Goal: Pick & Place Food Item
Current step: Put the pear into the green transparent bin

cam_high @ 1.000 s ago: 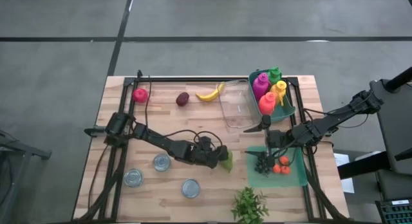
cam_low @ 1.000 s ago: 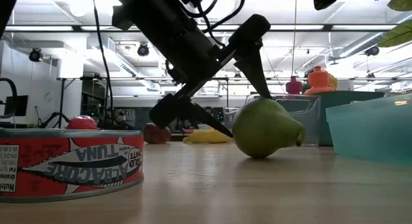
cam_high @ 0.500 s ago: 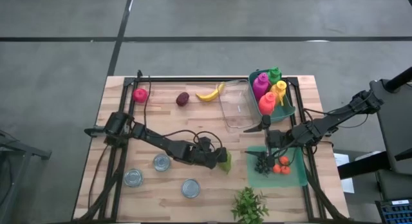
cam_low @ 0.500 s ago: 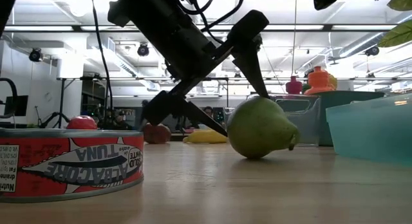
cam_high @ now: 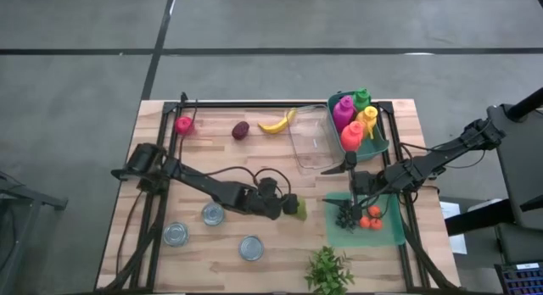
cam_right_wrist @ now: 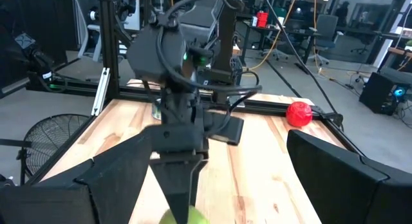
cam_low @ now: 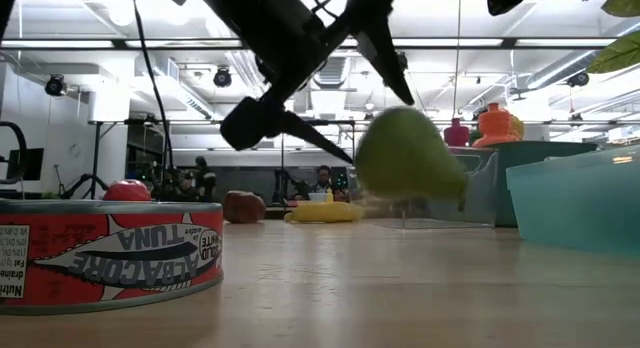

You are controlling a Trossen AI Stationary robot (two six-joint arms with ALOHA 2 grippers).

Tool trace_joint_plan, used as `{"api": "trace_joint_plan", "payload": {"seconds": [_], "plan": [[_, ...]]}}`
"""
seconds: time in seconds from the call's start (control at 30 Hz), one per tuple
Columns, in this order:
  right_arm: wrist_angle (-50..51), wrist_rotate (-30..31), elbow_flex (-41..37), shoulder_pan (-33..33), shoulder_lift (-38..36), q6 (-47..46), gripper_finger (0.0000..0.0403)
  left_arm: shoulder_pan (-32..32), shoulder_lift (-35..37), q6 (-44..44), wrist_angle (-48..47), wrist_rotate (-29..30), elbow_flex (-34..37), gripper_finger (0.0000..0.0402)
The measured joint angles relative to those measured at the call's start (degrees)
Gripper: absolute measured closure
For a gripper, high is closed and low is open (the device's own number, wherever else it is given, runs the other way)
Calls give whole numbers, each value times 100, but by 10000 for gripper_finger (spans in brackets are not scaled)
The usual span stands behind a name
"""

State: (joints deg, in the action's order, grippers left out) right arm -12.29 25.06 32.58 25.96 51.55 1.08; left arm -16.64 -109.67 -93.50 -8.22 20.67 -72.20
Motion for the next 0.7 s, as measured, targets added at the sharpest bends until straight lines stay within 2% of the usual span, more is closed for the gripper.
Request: {"api": "trace_joint_plan", "payload": {"seconds": [0.47, 0.6, 0.7], "plan": [[0, 0, 0, 2, 0, -2, 44, 2, 113, 85, -365, 55, -4, 58], [0, 1, 0, 2, 0, 0, 44, 22, 528, 1010, -934, 135, -9, 58], [0, 0, 0, 2, 0, -1, 44, 14, 1086, 1497, -1507, 752, -6, 58]]}}
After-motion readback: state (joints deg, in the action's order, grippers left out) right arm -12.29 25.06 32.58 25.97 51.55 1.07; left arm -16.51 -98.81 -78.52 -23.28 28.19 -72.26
